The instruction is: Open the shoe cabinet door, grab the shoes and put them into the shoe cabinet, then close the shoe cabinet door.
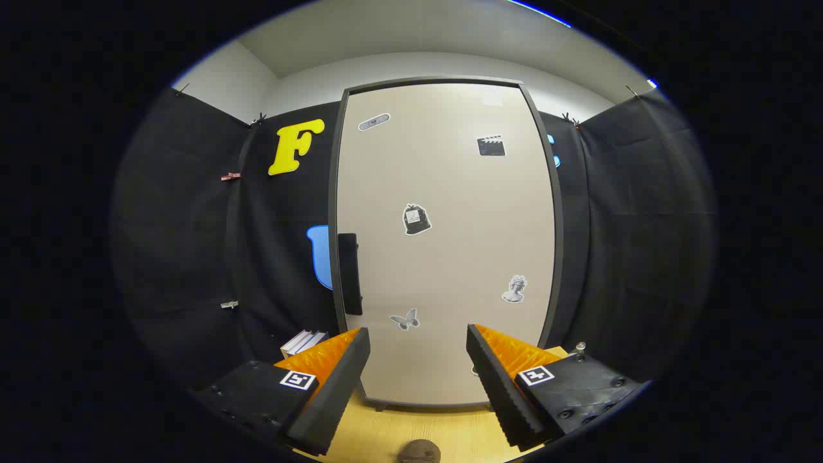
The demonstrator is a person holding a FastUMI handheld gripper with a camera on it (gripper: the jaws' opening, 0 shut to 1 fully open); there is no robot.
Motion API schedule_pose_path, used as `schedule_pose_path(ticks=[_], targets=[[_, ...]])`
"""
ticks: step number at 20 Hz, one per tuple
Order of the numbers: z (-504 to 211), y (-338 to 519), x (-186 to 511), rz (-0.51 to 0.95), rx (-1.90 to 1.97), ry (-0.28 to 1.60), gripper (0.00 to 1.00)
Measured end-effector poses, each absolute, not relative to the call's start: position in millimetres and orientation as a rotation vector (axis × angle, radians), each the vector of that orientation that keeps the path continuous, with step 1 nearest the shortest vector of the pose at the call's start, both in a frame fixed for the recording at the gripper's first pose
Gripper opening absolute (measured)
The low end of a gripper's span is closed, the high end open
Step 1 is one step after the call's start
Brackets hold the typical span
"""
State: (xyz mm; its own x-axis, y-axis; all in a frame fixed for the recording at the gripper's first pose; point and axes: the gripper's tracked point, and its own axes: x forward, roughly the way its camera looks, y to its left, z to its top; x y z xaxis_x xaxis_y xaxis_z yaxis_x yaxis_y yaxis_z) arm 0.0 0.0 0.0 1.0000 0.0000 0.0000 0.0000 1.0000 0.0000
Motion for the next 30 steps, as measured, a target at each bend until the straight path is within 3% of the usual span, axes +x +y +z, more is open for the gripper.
schedule_pose_path(ticks=[18,30], targets=[[-5,31,33,-0.067,0.006,0.008,0.98],[-1,92,133,-0.084,0.010,0.001,0.98]])
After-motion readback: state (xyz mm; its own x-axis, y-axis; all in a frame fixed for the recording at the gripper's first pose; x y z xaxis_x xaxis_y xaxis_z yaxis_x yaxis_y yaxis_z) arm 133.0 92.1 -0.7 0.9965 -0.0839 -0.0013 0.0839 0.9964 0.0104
